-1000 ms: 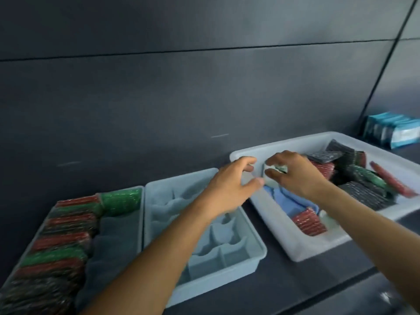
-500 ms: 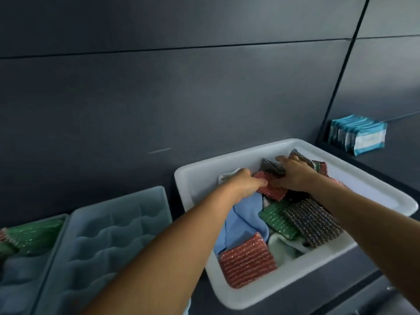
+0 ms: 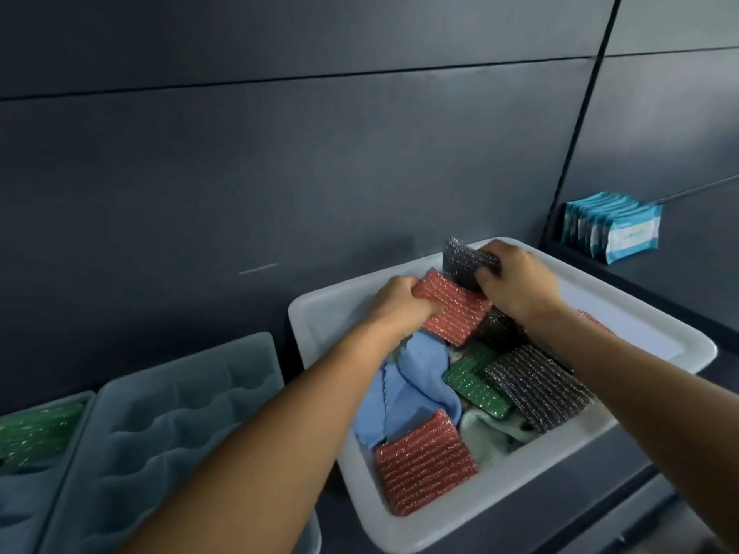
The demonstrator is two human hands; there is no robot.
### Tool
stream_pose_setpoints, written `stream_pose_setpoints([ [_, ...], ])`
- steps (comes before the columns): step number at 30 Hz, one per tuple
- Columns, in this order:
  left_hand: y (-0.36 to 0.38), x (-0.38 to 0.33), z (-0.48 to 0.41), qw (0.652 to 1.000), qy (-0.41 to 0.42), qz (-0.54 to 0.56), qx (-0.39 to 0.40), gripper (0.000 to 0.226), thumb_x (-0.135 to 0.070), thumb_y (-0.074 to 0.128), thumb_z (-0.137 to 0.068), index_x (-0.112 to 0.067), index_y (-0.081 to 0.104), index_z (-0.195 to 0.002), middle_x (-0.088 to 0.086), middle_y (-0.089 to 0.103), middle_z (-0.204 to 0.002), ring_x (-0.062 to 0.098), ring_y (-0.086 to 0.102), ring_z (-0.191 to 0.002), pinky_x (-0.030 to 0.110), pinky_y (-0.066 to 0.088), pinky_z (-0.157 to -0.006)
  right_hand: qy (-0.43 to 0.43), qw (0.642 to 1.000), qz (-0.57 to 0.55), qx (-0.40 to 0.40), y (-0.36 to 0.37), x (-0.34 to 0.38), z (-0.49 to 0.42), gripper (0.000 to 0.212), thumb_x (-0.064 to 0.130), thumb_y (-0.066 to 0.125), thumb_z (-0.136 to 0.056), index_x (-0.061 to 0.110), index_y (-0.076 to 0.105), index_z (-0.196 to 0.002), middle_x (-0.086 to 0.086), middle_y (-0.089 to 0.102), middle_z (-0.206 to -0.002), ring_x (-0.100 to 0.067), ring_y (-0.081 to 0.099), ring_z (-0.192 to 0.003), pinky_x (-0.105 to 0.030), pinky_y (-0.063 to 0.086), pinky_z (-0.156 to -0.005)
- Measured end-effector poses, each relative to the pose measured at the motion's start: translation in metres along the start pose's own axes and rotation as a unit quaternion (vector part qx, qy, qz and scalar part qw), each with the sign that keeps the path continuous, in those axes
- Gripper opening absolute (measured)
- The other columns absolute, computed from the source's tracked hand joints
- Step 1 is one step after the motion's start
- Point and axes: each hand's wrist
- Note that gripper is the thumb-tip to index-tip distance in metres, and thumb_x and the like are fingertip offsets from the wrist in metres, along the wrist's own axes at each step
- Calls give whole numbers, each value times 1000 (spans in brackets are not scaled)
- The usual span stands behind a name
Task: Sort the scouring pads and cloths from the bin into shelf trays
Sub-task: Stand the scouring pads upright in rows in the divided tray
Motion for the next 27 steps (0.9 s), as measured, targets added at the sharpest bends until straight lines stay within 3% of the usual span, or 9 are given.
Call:
stream_pose_setpoints([
  [3,-30,-1,31,996,38,80,-22,18,-16,73,-83,-16,66,-100,0,73,-95,14,69,-86,29,56,-81,-14,997,-65,-43,-10,28,13,28,22,53,-89,20,59,-117,-9,67,-91,-30,62,-83,-37,51,-70],
  [6,-66,2,66,984,69,158,-50,15,-16,70,-86,-17,65,-101,-4,72,-92,5,67,-78,20,51,-67,-27,989,-138,-55,-11,61,26,19,20,53,-87,19,61,-105,-4,65,-80,-31,61,-74,-40,53,-69],
  [8,-89,13,88,979,83,168,-79,19,-16,69,-86,-17,64,-104,-1,73,-95,9,68,-81,25,53,-67,-47,982,-176,-57,-9,85,36,14,18,54,-86,21,61,-98,-3,65,-77,-29,62,-71,-41,53,-69],
  [12,-133,38,133,969,130,155,-142,26,-6,67,-86,-17,54,-106,7,66,-95,17,64,-76,28,54,-52,-74,972,-216,-50,0,139,56,18,14,56,-85,16,66,-100,0,65,-78,-23,60,-72,-33,49,-70],
  [16,-188,69,180,962,143,134,-190,44,-8,69,-84,-27,52,-120,10,65,-104,17,63,-75,35,57,-60,-100,961,-258,-23,18,190,75,13,11,57,-84,16,65,-93,7,61,-73,-16,56,-67,-22,40,-62],
  [18,-221,89,205,962,129,113,-213,37,-10,70,-84,-27,57,-114,8,68,-99,13,65,-75,31,56,-65,-107,953,-285,-15,26,213,84,12,9,58,-84,16,65,-92,6,61,-74,-14,56,-67,-17,40,-61],
  [20,-257,109,228,962,104,100,-233,25,-9,69,-86,-21,61,-106,7,70,-94,11,67,-73,25,55,-62,-118,946,-303,-6,32,233,92,10,8,60,-84,15,63,-90,8,59,-72,-2,53,-62,-11,38,-58],
  [22,-293,129,247,962,72,75,-251,15,-11,68,-87,-17,62,-100,5,71,-91,8,66,-72,21,53,-59,-123,940,-320,4,39,252,100,10,7,61,-83,16,62,-88,10,58,-71,4,50,-57,-12,38,-58],
  [27,-345,172,253,977,5,-19,-213,11,-7,68,-86,-13,63,-93,4,70,-89,6,62,-72,17,48,-61,-135,924,-356,38,60,296,116,11,3,62,-84,13,63,-89,5,61,-73,-3,48,-58,-11,40,-60],
])
Point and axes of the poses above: each hand's wrist, its own z-axis away from the middle knuckle, its own y-axis out of the palm, x = y × z
